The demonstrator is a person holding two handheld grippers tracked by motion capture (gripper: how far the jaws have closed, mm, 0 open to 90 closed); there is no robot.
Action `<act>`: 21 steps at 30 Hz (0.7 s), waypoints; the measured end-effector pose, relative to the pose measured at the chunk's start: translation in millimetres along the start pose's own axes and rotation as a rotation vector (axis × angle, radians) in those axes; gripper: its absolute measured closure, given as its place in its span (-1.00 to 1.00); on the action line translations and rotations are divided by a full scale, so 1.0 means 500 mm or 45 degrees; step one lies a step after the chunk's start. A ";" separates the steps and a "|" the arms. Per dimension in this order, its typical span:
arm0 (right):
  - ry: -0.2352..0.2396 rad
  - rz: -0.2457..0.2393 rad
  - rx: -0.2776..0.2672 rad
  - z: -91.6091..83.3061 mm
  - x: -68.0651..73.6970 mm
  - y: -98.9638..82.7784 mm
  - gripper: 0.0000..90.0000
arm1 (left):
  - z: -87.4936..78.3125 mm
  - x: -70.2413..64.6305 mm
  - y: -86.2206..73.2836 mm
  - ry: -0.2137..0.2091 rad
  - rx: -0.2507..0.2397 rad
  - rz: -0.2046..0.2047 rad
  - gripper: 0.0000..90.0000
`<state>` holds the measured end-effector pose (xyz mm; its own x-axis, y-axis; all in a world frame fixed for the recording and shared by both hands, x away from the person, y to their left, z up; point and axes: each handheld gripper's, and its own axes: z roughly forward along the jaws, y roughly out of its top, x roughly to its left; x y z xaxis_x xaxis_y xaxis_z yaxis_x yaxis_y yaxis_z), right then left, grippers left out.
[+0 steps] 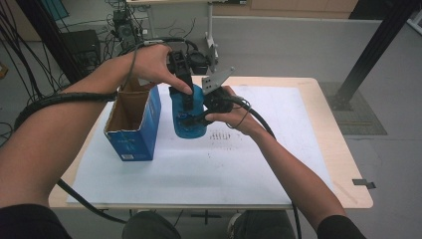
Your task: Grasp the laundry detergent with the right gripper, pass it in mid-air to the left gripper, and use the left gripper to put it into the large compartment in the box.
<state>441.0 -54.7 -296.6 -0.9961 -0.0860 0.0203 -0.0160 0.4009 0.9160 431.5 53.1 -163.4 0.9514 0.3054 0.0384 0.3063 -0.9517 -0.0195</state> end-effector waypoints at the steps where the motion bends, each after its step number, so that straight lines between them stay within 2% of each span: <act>1: 0.000 0.000 0.001 0.000 0.000 0.000 -0.03 | 0.000 -0.001 0.001 -0.006 0.002 -0.003 -0.35; 4: 0.001 -0.002 -0.001 0.000 0.000 0.000 -0.03 | 0.001 -0.002 0.001 -0.026 -0.007 -0.008 -0.26; 8: 0.005 -0.005 0.005 0.000 0.001 -0.001 -0.03 | 0.002 -0.003 0.003 -0.028 0.011 -0.004 -0.24; 21: 0.008 0.003 0.000 -0.002 0.001 -0.004 -0.04 | 0.003 -0.006 0.007 -0.012 0.005 0.015 -0.22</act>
<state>440.8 -56.3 -297.9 -0.9955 -0.0909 0.0253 -0.0134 0.4013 0.9159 429.7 48.8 -165.2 0.9552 0.2946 0.0289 0.2953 -0.9551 -0.0240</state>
